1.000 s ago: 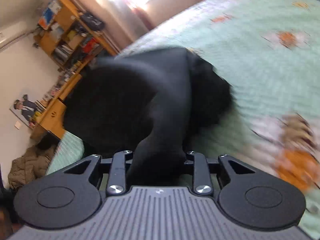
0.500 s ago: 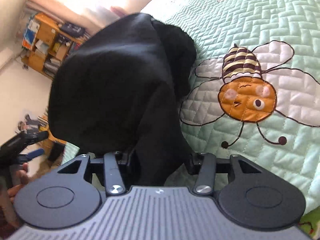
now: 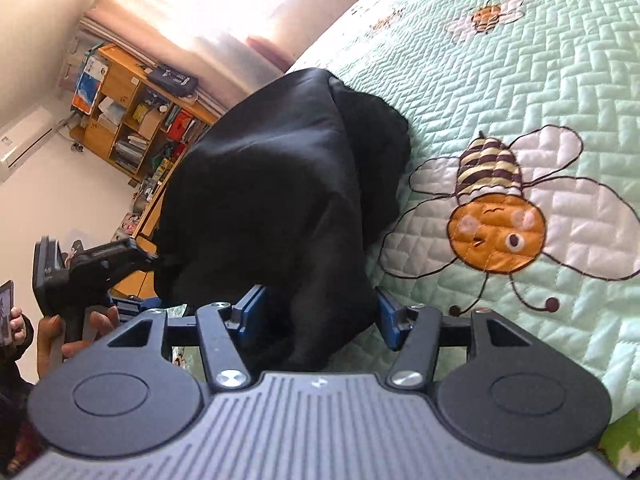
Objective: Fold clothes
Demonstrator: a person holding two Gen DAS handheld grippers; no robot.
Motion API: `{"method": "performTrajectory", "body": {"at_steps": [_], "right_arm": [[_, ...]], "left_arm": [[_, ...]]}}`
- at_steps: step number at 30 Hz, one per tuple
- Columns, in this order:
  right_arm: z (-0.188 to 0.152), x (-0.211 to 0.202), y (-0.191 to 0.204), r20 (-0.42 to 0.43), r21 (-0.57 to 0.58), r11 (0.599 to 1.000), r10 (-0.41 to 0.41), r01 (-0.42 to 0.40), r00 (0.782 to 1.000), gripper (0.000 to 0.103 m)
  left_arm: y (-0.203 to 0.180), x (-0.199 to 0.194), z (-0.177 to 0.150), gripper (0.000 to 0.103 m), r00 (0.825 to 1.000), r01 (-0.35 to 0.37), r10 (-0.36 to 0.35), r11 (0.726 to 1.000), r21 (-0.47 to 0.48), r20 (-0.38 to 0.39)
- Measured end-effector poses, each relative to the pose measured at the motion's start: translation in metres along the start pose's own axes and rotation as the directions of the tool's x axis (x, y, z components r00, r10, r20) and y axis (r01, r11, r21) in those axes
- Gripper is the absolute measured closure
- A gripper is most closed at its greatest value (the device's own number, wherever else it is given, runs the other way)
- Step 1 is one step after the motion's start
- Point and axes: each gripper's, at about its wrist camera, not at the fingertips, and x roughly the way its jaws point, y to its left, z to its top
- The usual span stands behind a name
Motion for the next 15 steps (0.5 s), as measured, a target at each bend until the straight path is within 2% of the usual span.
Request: {"method": "performTrajectory", "body": {"at_steps": [3,5,6,7,9,11,13,15], "right_arm": [[-0.001,-0.007,-0.006,0.028,0.014,1.0,-0.003,0.003,1.0,0.044],[-0.001,-0.012,-0.011,0.045,0.029,1.0,-0.004,0.002,0.999,0.044],[-0.002,-0.013,-0.014,0.051,0.041,0.999,-0.004,0.002,0.999,0.044],[-0.002,-0.014,-0.018,0.053,0.054,0.999,-0.006,0.003,0.999,0.044],[-0.004,-0.015,-0.023,0.053,0.08,0.997,-0.013,0.009,0.998,0.043],[-0.006,-0.016,-0.027,0.052,0.103,0.995,-0.019,0.014,0.998,0.042],[-0.007,-0.018,-0.03,0.057,0.127,0.992,-0.022,0.014,0.998,0.042],[-0.008,-0.02,-0.032,0.061,0.142,0.99,-0.025,0.017,0.998,0.042]], "left_arm": [[-0.024,-0.006,0.002,0.06,0.998,-0.03,0.024,0.994,0.103,0.061],[-0.045,-0.014,0.005,0.065,0.994,-0.037,0.017,0.984,0.176,0.111],[-0.06,-0.022,0.007,0.067,0.989,-0.019,-0.013,0.976,0.217,0.147],[-0.079,-0.032,0.007,0.07,0.982,0.01,-0.06,0.963,0.27,0.178],[-0.118,-0.051,0.007,0.07,0.961,0.056,-0.151,0.925,0.377,0.23],[-0.162,-0.056,0.001,0.067,0.956,0.029,-0.165,0.877,0.48,0.243],[-0.194,-0.043,-0.009,0.065,0.967,0.026,-0.161,0.832,0.554,0.198],[-0.21,-0.025,-0.027,0.062,0.978,0.033,-0.146,0.806,0.591,0.146]]}}
